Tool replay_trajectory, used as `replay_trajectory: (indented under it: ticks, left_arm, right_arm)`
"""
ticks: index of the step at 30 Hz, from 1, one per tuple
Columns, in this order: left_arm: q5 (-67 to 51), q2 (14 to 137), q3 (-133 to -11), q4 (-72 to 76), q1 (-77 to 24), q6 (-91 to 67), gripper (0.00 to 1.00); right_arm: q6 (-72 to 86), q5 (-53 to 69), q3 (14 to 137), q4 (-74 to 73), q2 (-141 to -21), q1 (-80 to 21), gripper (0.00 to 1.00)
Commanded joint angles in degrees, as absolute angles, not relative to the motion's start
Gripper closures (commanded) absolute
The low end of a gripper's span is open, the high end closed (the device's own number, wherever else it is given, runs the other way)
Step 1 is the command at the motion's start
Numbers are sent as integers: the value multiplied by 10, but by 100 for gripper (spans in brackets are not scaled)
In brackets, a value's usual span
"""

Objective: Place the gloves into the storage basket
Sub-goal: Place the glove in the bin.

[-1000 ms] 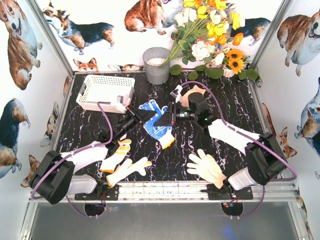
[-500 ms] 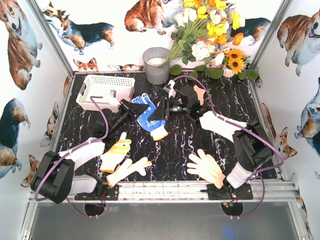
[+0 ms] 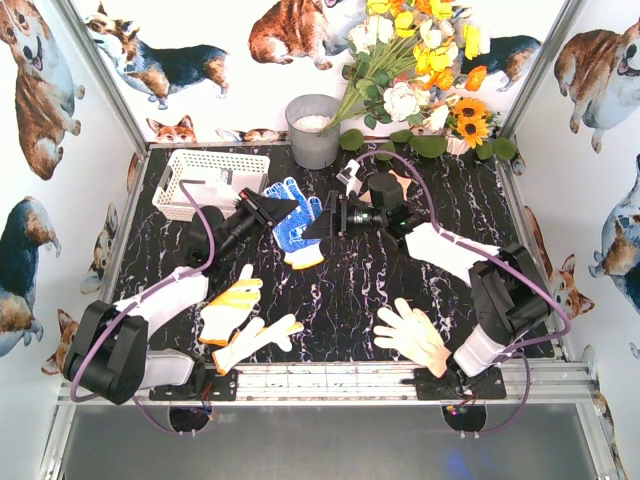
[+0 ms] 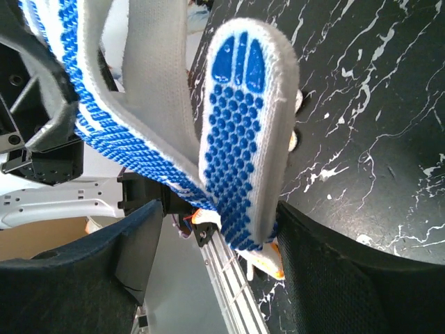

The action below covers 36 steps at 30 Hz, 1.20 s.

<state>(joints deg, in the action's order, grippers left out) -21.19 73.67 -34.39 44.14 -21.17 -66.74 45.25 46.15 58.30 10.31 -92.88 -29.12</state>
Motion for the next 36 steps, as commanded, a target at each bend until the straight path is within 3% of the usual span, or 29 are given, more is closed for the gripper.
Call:
replay_trajectory:
  ticks: [1,6,16,36]
  left_arm:
    - [-215,721,-373,422,-202,-647,100]
    - [-188,718,-398,367,-197,-621,100]
    - [-109,768,-463,337,-179,-571,100]
    - [-66,1015,-617,408,-101,-542,100]
  right_arm:
    - [433,452,578,124,-888,-285,32]
    - [432,424,570,119,-876,-281,24]
    - [396,324,529,20,-766,-280,21]
    - [409,287,482,-14,-691,-282,20]
